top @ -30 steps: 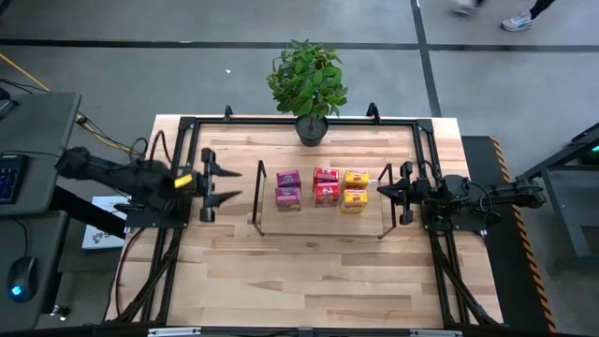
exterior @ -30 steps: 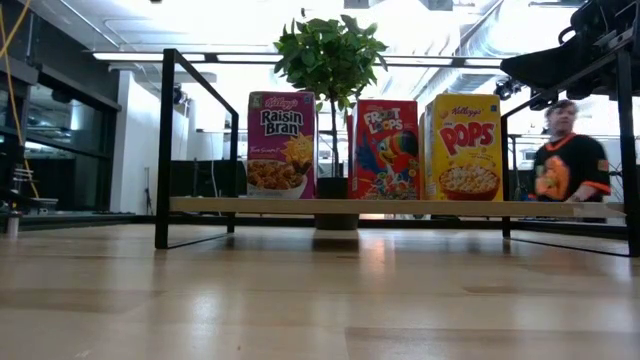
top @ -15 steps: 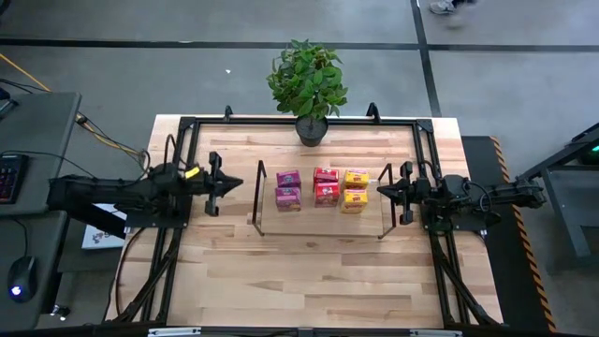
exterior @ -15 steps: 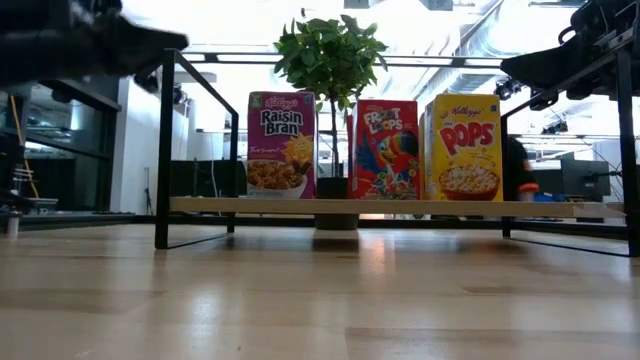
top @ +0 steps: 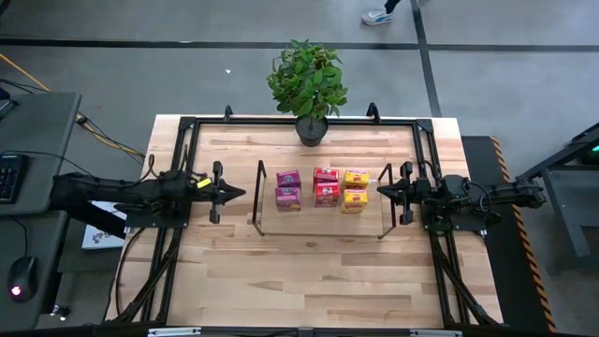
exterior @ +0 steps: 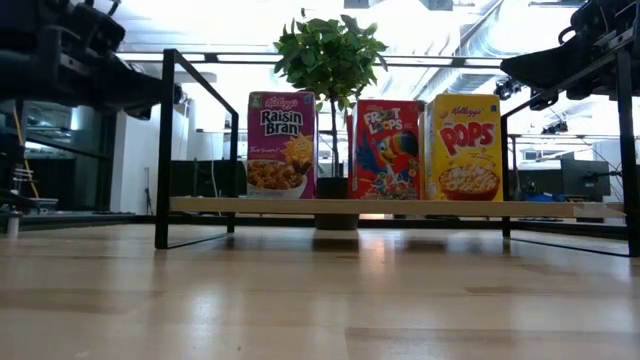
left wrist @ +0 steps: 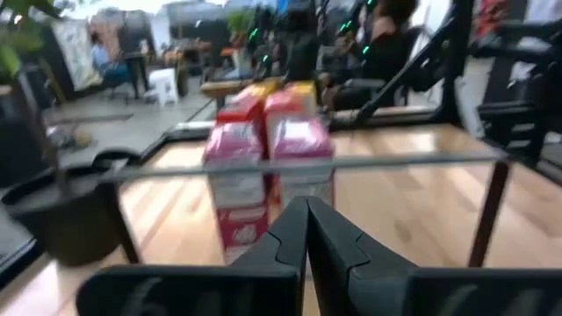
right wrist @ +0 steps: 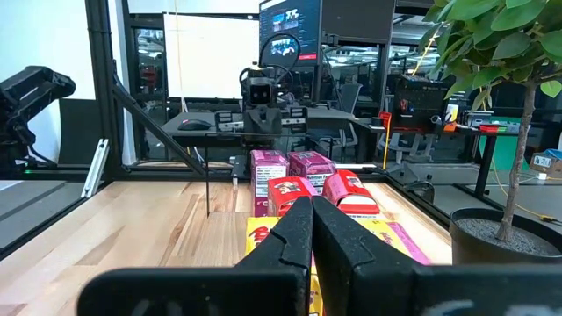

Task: Stack cereal on shelf
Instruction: Return to Home Position

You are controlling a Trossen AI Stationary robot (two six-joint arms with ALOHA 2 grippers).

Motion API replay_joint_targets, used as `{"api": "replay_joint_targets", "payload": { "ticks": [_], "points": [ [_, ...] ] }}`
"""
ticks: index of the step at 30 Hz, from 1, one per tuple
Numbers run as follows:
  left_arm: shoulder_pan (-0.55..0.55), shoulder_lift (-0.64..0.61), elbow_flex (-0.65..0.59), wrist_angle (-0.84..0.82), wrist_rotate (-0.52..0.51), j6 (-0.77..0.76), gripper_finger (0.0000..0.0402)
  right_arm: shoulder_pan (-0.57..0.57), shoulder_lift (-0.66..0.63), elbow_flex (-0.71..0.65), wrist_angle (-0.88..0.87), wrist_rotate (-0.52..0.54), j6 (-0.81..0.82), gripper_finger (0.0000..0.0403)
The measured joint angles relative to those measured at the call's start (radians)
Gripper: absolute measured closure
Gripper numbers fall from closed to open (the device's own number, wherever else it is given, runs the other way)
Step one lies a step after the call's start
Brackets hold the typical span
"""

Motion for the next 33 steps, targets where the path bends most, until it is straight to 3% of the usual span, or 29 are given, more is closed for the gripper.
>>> {"api": "replay_joint_targets", "payload": {
  "ticks": [3, 9, 12, 22, 29, 33],
  "points": [
    [0.008, -0.001, 0.0, -0.018, -0.026, 0.001, 0.0401, 0.0, 0.0, 0.0, 0.0, 0.0, 0.0, 0.0402],
    [0.022, -0.001, 0.0, -0.064, -0.197, 0.036, 0.0401, 0.0, 0.0, 0.0, 0.0, 0.0, 0.0, 0.0402],
    [0.021, -0.001, 0.0, -0.107, -0.216, 0.069, 0.0401, 0.0, 0.0, 0.0, 0.0, 0.0, 0.0, 0.0402],
    [0.019, -0.034, 0.0, -0.218, -0.127, 0.015, 0.0401, 0.0, 0.0, 0.0, 0.0, 0.0, 0.0, 0.0402],
    [0.019, -0.218, 0.0, -0.348, -0.017, -0.058, 0.0401, 0.0, 0.0, 0.0, 0.0, 0.0, 0.0, 0.0402],
    [0.018, -0.305, 0.0, -0.341, 0.046, -0.076, 0.0401, 0.0, 0.0, 0.0, 0.0, 0.0, 0.0, 0.0402]
  ]
}}
